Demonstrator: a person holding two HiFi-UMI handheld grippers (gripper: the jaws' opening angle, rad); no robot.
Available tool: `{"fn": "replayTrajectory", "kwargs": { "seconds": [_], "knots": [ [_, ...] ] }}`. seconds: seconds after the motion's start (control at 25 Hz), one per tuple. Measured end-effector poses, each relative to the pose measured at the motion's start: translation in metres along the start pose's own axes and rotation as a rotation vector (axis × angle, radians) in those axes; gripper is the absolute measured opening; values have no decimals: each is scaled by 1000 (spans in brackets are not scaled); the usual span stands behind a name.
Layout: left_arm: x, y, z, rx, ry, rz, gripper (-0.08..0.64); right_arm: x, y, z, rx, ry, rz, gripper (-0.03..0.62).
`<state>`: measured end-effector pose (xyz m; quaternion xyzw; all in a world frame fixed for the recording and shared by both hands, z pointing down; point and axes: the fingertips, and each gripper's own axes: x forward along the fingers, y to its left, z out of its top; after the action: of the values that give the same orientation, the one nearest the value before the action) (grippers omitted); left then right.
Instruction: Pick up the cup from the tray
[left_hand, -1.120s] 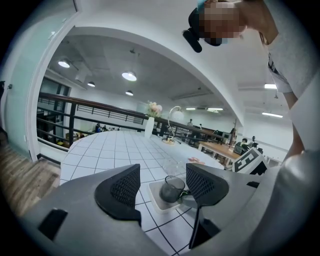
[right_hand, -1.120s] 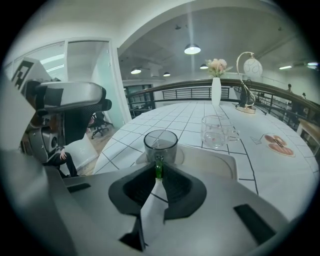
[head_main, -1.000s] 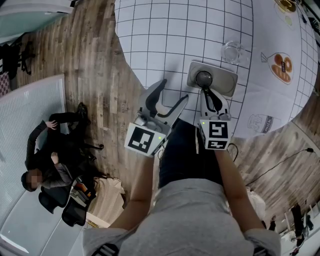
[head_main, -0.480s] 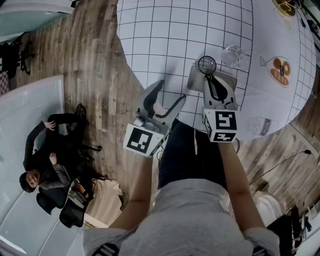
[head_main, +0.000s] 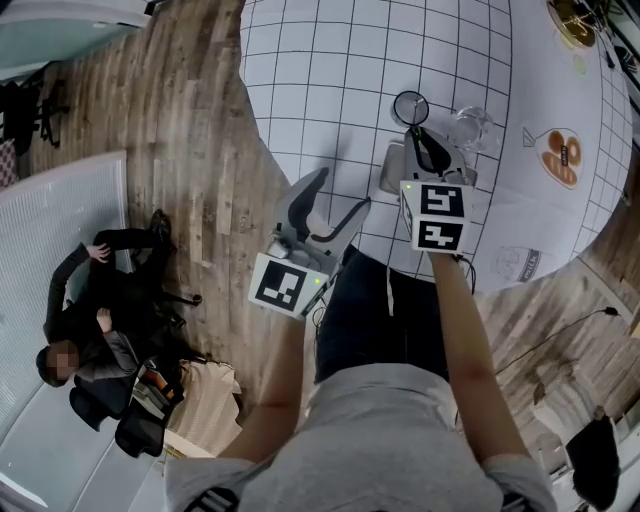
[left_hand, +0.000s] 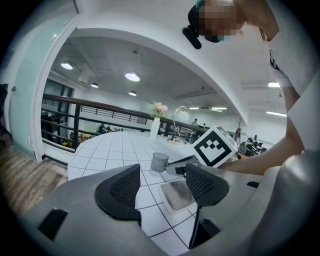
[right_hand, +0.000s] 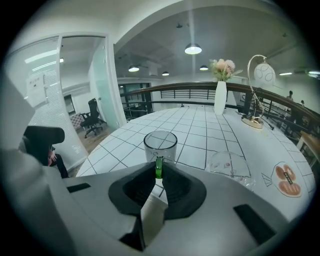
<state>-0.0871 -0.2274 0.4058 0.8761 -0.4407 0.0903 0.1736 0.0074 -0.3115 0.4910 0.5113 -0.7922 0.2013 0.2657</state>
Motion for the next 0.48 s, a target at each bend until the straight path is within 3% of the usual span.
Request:
{"fn": "replayTrajectory", "kwargs": {
  "seconds": [0.48],
  "knots": [
    [2,10,-4,-14,15,6,295,22,-7,-17,24,147,-39,40]
  ]
}}
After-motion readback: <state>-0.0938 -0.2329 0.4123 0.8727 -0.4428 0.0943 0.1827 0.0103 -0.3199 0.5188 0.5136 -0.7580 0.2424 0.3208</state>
